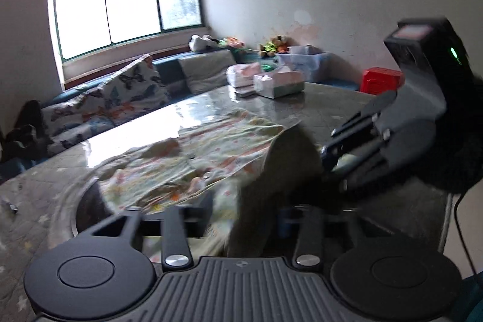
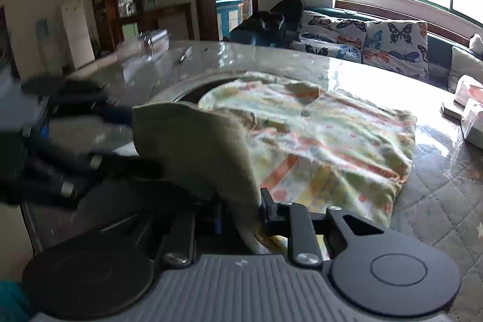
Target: Fold clothes
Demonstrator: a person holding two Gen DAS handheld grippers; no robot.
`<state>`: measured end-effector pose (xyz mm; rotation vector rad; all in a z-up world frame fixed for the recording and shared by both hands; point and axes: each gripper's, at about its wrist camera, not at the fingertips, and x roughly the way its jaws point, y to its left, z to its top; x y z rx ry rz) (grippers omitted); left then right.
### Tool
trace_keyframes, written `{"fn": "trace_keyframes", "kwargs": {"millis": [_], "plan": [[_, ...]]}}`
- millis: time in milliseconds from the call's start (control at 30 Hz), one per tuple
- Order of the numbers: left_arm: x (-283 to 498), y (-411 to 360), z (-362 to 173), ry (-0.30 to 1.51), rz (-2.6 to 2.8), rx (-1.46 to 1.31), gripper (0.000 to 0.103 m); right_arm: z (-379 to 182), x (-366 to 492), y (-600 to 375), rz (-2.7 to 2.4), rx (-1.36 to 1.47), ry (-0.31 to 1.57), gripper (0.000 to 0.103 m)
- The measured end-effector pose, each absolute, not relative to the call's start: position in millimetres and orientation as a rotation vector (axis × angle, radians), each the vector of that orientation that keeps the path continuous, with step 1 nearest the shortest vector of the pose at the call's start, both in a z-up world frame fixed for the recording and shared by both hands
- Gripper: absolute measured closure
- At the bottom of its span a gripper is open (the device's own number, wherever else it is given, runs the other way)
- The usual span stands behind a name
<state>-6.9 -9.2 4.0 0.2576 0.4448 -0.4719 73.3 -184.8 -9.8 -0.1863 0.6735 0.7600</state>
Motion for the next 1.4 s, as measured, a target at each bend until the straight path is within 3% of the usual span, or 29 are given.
{"fn": "trace_keyframes", "kwargs": {"millis": [100,333,367,433,567,1133,1400], "plan": [[-14,-3,-3,0.447,-0.448,0.296,0.048,-3,79,-187,0.753,-0.158,0.667,0.084],[-7,3,-22,0.447,-0.355,0.424,0.050,3,81,-190,0.742,-0.140,0.648,0.088],[-6,5,-24,0.446,-0.351,0.437,0.054,3,80,-190,0.741,-0.136,0.647,0.090],[-4,7,-27,0.459,-0.359,0.442,0.078,0,78,-190,0.739,-0.135,0.643,0.091],[-7,9,-24,0.455,-0.380,0.417,0.092,1,71,-195,0.739,-0.125,0.624,0.093],[-102,2,30,0.455,-0.523,0.347,0.095,57,-31,-239,0.848,-0.160,0.605,0.094],[-80,8,43,0.438,-0.496,0.304,0.095,72,-4,-230,0.821,-0.190,0.602,0.094]]}}
